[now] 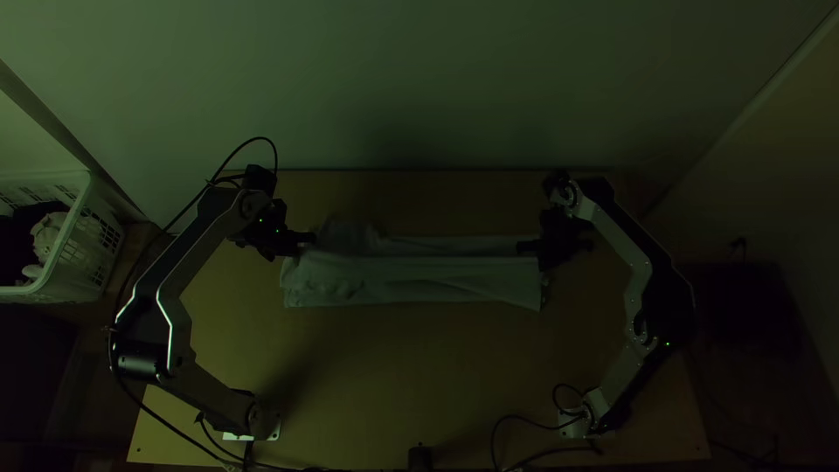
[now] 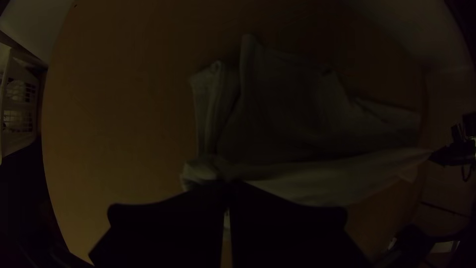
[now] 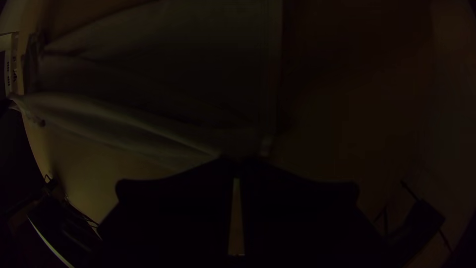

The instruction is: Fold the t-shirt

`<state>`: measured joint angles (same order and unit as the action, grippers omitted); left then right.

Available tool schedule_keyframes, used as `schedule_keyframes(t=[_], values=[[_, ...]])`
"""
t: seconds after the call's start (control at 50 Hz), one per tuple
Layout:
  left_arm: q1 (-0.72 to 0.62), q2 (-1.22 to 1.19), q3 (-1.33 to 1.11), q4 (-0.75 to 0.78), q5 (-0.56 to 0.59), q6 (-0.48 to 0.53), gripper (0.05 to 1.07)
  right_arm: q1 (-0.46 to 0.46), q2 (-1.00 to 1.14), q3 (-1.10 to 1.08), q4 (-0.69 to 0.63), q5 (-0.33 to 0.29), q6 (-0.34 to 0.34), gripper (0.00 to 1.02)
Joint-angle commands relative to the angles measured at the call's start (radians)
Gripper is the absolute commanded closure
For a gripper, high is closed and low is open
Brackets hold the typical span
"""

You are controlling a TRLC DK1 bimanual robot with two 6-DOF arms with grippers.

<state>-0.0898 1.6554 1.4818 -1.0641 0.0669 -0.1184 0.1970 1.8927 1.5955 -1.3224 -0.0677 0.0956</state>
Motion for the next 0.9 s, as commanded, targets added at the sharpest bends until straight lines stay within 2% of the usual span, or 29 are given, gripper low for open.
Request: schedule_keyframes(t=[0.0,0.18,0.22,0.26,0.3,0.34,0.38,0.4,0.52,0.62,0.7,0.88], values=[[0.013,0.043,0.048,0.012,-0.007,0.017,1.04,-0.016,0.075,0.069,-0.008,0.012,-0.016,0.99],[0.016,0.122,0.126,0.013,-0.007,0.017,1.04,-0.028,0.161,0.161,-0.008,0.011,-0.017,0.99],[0.018,0.141,0.146,0.013,-0.007,0.016,0.99,-0.031,0.177,0.178,-0.008,0.011,-0.017,0.96],[0.021,0.161,0.170,0.013,-0.007,0.014,0.82,-0.033,0.184,0.190,-0.008,0.011,-0.017,0.85],[0.024,0.182,0.192,0.013,-0.007,0.016,0.48,-0.034,0.189,0.204,-0.008,0.011,-0.017,0.66],[0.027,0.198,0.209,0.013,-0.006,0.014,0.07,-0.041,0.198,0.225,-0.008,0.011,-0.016,0.37],[0.030,0.205,0.222,0.023,-0.004,0.013,0.10,-0.047,0.203,0.238,-0.008,0.011,-0.014,0.07],[0.030,0.205,0.224,0.033,0.004,0.011,0.10,-0.048,0.203,0.244,-0.006,0.012,-0.016,0.02],[0.041,0.195,0.225,0.087,0.027,0.011,0.10,-0.071,0.200,0.291,-0.006,0.012,-0.010,0.03],[0.070,0.185,0.225,0.099,0.085,0.013,0.10,-0.094,0.161,0.308,0.045,0.011,0.013,0.03],[0.102,0.178,0.219,0.101,0.142,0.016,0.10,-0.114,0.143,0.334,0.072,0.009,0.058,0.03],[0.191,0.135,0.161,0.101,0.321,0.063,0.10,-0.149,0.100,0.374,0.072,0.006,0.059,0.03]])
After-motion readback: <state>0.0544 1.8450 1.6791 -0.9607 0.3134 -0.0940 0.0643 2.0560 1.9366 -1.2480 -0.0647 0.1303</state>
